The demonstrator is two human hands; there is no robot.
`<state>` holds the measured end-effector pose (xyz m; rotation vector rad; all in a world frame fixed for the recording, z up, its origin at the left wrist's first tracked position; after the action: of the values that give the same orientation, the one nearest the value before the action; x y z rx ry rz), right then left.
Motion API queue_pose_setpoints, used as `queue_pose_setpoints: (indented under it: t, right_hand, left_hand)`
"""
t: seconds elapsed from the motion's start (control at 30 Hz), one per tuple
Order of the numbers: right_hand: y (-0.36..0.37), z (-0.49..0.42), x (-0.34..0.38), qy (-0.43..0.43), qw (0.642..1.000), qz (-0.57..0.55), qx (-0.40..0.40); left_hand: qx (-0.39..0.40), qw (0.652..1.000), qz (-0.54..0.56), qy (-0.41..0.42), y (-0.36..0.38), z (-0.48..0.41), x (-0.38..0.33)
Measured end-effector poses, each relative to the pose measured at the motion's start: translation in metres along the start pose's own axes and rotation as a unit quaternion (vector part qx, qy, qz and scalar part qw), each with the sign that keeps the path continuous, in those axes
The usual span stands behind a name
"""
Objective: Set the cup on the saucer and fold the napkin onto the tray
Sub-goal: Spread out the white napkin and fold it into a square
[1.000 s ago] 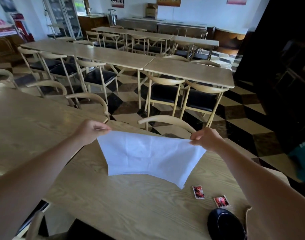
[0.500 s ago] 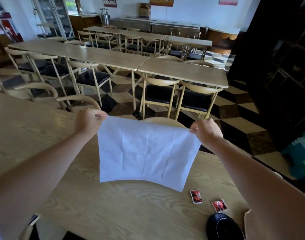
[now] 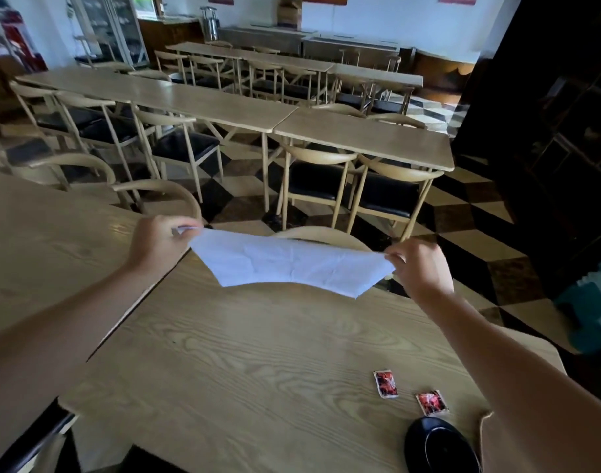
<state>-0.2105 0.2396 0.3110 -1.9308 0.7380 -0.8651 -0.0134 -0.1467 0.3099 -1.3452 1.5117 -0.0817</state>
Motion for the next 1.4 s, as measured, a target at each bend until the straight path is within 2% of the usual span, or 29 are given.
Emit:
queue_pose_setpoints:
  t: [0.13,0.27,0.4,0.5,0.57,0.63,0.8,0.97,1.07,1.13,1.4]
  right_hand:
    - [0.040,0.065,-0.013,0.032,0.993,-0.042,0.104]
    - [0.100,0.143,-0.028,0.089,0.962,-0.035,0.255]
    - [0.143,0.215,-0.031,0.111,0.924,-0.011,0.366]
    - [0.160,0.250,-0.032,0.122,0.909,-0.014,0.399]
    - [0.167,0.256,-0.032,0.126,0.900,-0.014,0.418]
    - [0.173,0.250,-0.035,0.133,0.894,-0.019,0.427]
    - [0.187,0.206,-0.041,0.180,0.899,-0.069,0.393]
    - [0.223,0.175,-0.065,0.285,0.889,-0.114,0.340]
    - [0.246,0.166,-0.076,0.328,0.874,-0.116,0.338]
    - [0.260,0.162,-0.084,0.357,0.867,-0.116,0.328]
    - [0.292,0.157,-0.108,0.405,0.854,-0.089,0.313]
  left_hand:
    - [0.078,0.994,-0.070,0.013,0.008,0.073,0.026]
    - [0.220,0.969,-0.089,-0.071,0.037,0.154,0.070]
    - [0.357,0.917,-0.139,-0.113,0.058,0.220,0.099]
    - [0.457,0.870,-0.133,-0.126,0.072,0.256,0.111]
    - [0.496,0.849,-0.110,-0.143,0.077,0.269,0.119]
    - [0.477,0.858,-0.075,-0.176,0.081,0.267,0.130]
    - [0.344,0.891,0.027,-0.295,0.094,0.228,0.153]
    - [0.258,0.874,0.090,-0.401,0.126,0.196,0.191]
    - [0.237,0.850,0.134,-0.451,0.151,0.192,0.213]
    - [0.223,0.845,0.146,-0.464,0.166,0.192,0.225]
    - [0.155,0.886,0.082,-0.430,0.200,0.187,0.241]
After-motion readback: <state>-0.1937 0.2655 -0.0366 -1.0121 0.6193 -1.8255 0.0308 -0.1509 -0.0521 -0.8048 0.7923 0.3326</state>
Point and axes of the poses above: each hand's wrist, its own z-axis away from the middle knuckle, its own y-axis out of the palm, x = y × z, the point moved 5 cm from there along -z, towards the middle knuckle, and after that the axes turned 3 degrees about z, right-handed, at the moved point
